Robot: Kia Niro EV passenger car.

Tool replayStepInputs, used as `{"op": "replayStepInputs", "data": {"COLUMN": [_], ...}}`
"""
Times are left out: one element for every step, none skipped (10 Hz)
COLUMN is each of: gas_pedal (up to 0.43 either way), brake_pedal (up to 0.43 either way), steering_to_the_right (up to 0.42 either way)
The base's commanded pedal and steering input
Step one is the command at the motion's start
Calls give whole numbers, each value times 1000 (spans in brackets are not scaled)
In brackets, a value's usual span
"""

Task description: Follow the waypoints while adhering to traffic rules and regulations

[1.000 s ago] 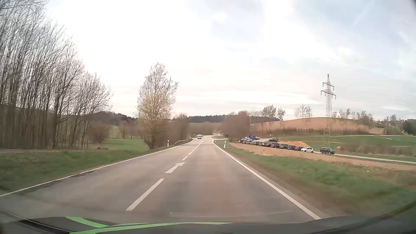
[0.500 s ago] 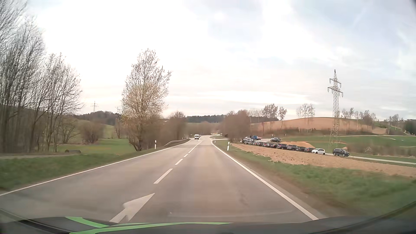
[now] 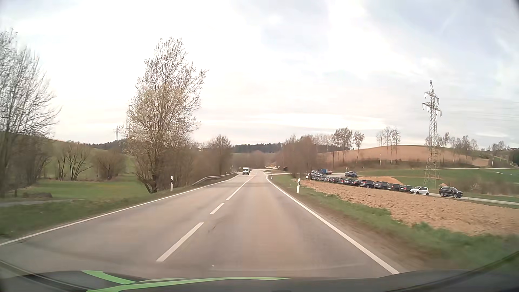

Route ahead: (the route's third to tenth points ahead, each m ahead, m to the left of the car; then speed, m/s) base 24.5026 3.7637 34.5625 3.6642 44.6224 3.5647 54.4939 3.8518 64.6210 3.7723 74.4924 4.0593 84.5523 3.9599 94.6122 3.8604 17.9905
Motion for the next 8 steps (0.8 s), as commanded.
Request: {"op": "replayStepInputs", "data": {"gas_pedal": [87,87,98,98,98,98,98,98], "brake_pedal": [0,0,0,0,0,0,0,0], "steering_to_the_right": [-2,-2,-2,-2,2,5,7,7]}}
